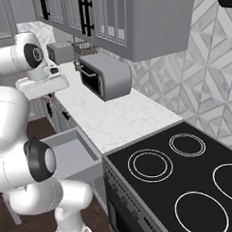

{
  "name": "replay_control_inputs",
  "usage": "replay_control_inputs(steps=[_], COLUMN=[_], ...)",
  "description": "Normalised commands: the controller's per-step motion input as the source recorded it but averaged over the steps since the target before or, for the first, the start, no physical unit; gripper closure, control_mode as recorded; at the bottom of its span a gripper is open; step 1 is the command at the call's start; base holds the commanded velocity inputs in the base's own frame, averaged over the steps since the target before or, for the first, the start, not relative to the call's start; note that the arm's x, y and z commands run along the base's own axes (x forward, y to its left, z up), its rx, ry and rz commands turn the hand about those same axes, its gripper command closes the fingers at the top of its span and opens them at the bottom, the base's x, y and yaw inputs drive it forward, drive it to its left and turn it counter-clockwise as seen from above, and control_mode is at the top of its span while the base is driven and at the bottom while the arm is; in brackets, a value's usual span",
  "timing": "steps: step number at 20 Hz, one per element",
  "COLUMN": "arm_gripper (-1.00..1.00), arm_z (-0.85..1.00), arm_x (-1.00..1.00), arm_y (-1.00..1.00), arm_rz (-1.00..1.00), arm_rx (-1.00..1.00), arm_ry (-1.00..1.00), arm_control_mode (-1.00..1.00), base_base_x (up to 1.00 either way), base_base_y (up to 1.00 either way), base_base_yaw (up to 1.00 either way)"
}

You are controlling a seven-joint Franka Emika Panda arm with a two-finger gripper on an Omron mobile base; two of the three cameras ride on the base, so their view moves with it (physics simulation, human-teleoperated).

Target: Take a straw from the drawer in front and place it inside the glass cup on the dining counter.

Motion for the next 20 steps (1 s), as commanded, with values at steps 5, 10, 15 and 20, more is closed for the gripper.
replay_control_inputs(steps=[5,10,15,20], arm_gripper=[1.00,1.00,1.00,1.00], arm_z=[-0.40,-0.11,0.00,0.00], arm_x=[-0.78,-0.19,0.00,0.00], arm_y=[-0.59,-0.36,0.00,0.00], arm_rz=[-0.01,-0.05,0.00,0.00], arm_rx=[0.17,0.15,0.00,0.00], arm_ry=[-0.01,0.00,0.00,0.00], arm_control_mode=[-1.00,-1.00,1.00,1.00], base_base_x=[0.00,0.00,-0.93,-1.00], base_base_y=[0.00,0.00,-0.12,0.35], base_base_yaw=[0.00,0.00,-0.02,0.14])
